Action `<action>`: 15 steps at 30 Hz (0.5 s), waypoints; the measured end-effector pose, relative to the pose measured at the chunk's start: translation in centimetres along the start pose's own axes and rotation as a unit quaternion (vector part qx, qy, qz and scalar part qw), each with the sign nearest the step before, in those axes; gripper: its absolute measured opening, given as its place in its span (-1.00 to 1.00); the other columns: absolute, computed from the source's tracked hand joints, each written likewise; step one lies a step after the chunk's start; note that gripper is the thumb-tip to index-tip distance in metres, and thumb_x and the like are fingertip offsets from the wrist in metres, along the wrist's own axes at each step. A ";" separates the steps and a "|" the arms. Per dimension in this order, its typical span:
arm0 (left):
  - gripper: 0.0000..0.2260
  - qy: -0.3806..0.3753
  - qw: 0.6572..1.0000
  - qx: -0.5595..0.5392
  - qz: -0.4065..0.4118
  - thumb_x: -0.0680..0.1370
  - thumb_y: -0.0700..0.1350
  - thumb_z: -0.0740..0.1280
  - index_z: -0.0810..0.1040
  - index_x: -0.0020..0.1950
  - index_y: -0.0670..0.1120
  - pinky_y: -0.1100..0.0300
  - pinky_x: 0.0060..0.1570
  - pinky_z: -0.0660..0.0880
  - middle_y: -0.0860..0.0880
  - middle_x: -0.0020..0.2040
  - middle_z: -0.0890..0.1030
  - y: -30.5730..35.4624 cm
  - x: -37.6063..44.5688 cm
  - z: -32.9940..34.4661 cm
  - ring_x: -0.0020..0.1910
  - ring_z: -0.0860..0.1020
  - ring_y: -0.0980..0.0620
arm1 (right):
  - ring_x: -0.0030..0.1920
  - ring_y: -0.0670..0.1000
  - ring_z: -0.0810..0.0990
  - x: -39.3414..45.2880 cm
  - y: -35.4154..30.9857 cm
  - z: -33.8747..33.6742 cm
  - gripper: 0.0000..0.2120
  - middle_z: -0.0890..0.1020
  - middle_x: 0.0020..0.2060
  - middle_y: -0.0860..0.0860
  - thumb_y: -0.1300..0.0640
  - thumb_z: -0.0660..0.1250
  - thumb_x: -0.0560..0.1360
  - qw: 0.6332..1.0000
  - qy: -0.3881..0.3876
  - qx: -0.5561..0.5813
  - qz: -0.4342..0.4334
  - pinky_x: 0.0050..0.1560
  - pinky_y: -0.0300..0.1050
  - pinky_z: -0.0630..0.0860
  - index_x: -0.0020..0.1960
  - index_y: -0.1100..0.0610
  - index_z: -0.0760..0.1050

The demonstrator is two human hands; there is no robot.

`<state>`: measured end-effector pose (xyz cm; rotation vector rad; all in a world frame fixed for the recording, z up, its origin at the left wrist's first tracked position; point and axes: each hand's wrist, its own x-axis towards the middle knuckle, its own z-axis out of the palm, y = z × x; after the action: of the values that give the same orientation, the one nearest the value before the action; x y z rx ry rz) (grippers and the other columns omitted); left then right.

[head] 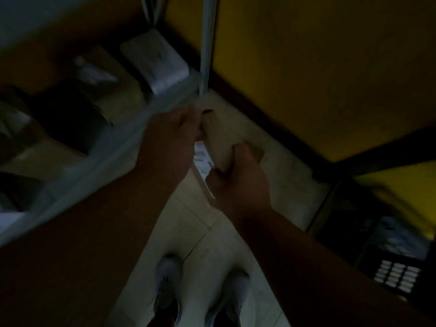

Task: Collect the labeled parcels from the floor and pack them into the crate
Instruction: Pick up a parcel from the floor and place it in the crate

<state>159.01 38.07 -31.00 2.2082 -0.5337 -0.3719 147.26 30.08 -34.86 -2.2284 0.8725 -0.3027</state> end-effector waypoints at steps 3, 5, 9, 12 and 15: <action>-0.57 0.109 0.978 -0.157 -0.078 0.61 0.16 0.19 0.38 0.45 0.05 0.27 0.08 0.40 0.09 0.30 0.47 7.7 -1.4 -8.0 0.22 0.44 0.13 | -0.21 -0.36 0.51 0.6 -9.7 -8.1 -0.59 0.48 -0.20 -0.28 -0.23 0.32 0.29 0.993 0.051 0.106 0.006 -0.25 -0.45 0.47 0.04 -0.19 0.23; -0.59 0.123 0.959 -0.236 -0.095 0.60 0.14 0.23 0.34 0.45 0.16 0.23 0.05 0.40 0.19 0.27 0.49 11.7 -3.1 -12.7 0.17 0.47 0.19 | -0.08 -0.25 0.59 0.5 -15.9 -13.1 -0.52 0.51 -0.08 -0.31 -0.19 0.34 0.32 0.982 0.060 0.178 -0.011 -0.19 -0.24 0.63 0.16 -0.17 0.26; -0.81 0.056 0.945 -0.319 -0.042 0.58 0.15 0.25 0.51 0.18 0.27 0.22 -0.05 0.54 0.27 0.01 0.63 17.6 -5.3 -20.2 0.03 0.60 0.25 | 0.08 -0.16 0.62 -0.5 -25.8 -20.3 -0.48 0.58 0.11 -0.17 -0.14 0.33 0.33 0.956 0.104 0.253 -0.103 -0.15 -0.21 0.65 0.25 -0.07 0.32; -0.77 0.074 0.940 -0.332 -0.007 0.50 0.24 0.28 0.55 0.10 0.22 0.08 -0.03 0.61 0.20 0.02 0.67 20.9 -6.1 -25.3 0.04 0.64 0.15 | 0.03 -0.25 0.63 -1.5 -30.7 -23.7 -0.55 0.60 0.06 -0.20 -0.11 0.33 0.34 0.934 0.114 0.304 -0.151 -0.21 -0.36 0.59 0.20 -0.10 0.37; -0.69 0.106 0.947 -0.300 0.048 0.46 0.28 0.30 0.52 0.12 0.19 0.12 -0.08 0.63 0.16 0.03 0.68 23.7 -7.7 -29.3 -0.02 0.65 0.20 | 0.01 -0.15 0.67 -2.5 -33.8 -26.2 -0.57 0.65 0.07 -0.15 -0.15 0.32 0.41 0.917 0.099 0.347 -0.169 -0.18 -0.18 0.65 0.23 -0.04 0.44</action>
<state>159.05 47.21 6.39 1.6015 -0.3478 -0.2042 150.69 35.16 7.54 -1.6723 0.3722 -0.8687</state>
